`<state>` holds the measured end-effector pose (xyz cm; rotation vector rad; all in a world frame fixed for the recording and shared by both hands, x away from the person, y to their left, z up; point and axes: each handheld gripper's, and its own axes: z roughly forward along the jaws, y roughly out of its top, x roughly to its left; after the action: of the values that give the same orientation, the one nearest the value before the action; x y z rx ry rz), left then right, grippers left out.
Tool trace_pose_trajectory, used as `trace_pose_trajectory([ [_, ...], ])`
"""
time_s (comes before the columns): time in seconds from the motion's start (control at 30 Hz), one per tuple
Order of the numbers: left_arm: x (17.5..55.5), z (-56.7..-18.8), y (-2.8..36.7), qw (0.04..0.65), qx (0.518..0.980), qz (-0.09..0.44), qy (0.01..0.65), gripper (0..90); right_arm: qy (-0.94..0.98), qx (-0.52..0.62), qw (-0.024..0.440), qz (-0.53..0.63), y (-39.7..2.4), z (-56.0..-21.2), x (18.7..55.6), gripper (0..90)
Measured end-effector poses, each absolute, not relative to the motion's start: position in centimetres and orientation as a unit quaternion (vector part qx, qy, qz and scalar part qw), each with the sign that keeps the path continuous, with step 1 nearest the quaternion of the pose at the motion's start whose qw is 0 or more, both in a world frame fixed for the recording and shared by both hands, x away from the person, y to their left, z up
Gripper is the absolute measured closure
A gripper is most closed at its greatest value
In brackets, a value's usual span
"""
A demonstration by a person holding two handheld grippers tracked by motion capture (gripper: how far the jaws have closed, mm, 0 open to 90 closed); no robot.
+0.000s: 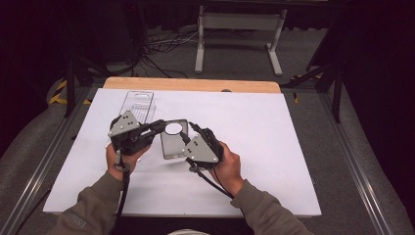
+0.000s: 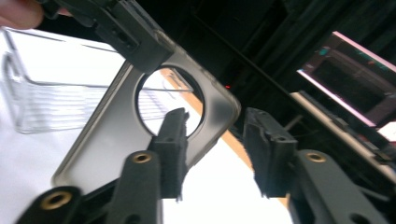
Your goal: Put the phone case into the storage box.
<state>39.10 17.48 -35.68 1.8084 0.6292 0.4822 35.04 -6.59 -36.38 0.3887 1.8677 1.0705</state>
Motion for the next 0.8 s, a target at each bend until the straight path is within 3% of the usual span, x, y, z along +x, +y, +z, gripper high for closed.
trace_pose_trajectory([
  [0.07,39.1,-35.7,17.6,0.552,0.763,0.204,0.267,80.4,0.763,0.156,0.445,0.443,-6.9,-36.4,35.1,53.6],
  [0.17,39.2,-35.8,17.9,0.552,0.763,0.202,0.269,80.4,0.769,0.157,0.412,0.463,-8.0,-36.6,35.2,42.0],
  [0.27,39.3,-35.7,18.1,0.554,0.761,0.204,0.269,80.4,0.762,0.164,0.407,0.477,-8.9,-36.8,35.1,37.3],
  [0.57,39.4,-35.6,18.6,0.558,0.756,0.205,0.273,80.4,0.767,0.192,0.374,0.484,-11.1,-37.4,35.4,31.2],
  [0.8,39.5,-35.4,19.3,0.563,0.751,0.207,0.277,80.5,0.783,0.219,0.346,0.469,-13.1,-38.6,35.8,21.2],
])
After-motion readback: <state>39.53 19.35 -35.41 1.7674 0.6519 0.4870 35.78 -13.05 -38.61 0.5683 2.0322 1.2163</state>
